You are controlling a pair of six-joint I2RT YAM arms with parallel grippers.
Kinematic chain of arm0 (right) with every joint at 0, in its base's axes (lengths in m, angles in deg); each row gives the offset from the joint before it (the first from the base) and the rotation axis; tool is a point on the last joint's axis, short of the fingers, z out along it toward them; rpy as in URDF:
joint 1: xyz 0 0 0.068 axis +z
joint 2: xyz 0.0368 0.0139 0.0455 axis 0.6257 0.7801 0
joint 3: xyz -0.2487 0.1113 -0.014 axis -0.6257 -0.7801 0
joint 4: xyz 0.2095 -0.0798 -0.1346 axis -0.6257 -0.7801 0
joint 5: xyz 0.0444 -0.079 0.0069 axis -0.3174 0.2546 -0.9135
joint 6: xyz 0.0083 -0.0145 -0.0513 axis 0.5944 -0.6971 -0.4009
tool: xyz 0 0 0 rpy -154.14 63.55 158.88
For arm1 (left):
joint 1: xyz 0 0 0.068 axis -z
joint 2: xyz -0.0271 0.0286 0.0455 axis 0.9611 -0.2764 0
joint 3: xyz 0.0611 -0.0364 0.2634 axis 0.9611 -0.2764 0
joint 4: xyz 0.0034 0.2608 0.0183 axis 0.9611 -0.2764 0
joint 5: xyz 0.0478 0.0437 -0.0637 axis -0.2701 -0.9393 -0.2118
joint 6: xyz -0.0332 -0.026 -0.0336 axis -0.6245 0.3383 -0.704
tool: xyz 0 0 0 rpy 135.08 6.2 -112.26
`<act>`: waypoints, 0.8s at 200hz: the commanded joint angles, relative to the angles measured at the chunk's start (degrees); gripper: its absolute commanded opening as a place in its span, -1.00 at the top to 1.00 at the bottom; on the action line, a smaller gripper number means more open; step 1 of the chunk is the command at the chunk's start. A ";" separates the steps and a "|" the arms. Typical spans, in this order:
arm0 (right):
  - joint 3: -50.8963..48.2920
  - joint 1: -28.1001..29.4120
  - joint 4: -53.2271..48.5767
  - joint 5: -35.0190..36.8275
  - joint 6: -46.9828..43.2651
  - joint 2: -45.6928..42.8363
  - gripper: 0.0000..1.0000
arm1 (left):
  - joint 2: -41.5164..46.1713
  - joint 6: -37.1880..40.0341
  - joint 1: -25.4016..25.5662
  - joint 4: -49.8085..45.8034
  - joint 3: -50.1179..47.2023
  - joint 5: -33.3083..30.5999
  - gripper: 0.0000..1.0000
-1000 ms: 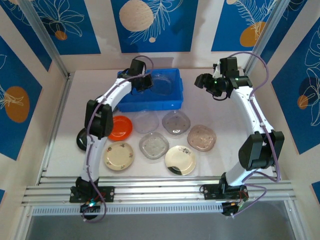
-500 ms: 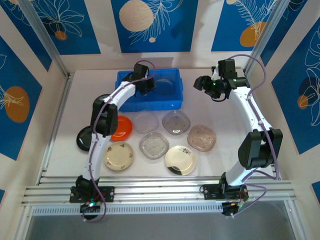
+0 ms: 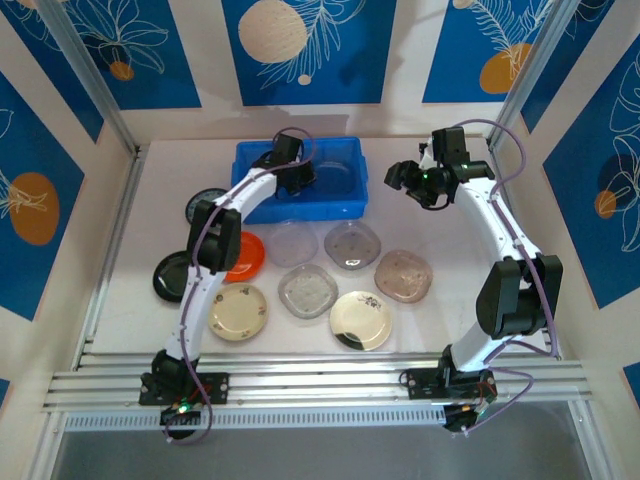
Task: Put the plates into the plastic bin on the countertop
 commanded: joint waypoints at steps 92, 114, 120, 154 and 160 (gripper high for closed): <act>2.10 0.48 -2.88 0.61 -1.24 -3.83 -0.28 | 4.44 4.97 0.84 -1.14 1.99 -4.03 -0.58; 1.22 0.56 -2.78 0.93 -1.06 -5.82 -0.28 | 7.08 6.34 1.01 -1.83 2.62 -5.34 -0.89; 0.47 0.61 -2.44 1.12 -0.99 -6.72 -0.27 | 7.89 6.77 1.13 -2.29 2.62 -6.02 -1.00; -6.42 1.75 -1.95 2.64 -0.45 -13.45 -0.21 | 13.90 10.94 2.28 -6.75 2.09 -10.77 -1.00; -7.87 2.20 -2.17 2.73 -0.46 -14.77 -0.20 | 15.21 11.49 2.49 -7.56 1.73 -11.62 -1.00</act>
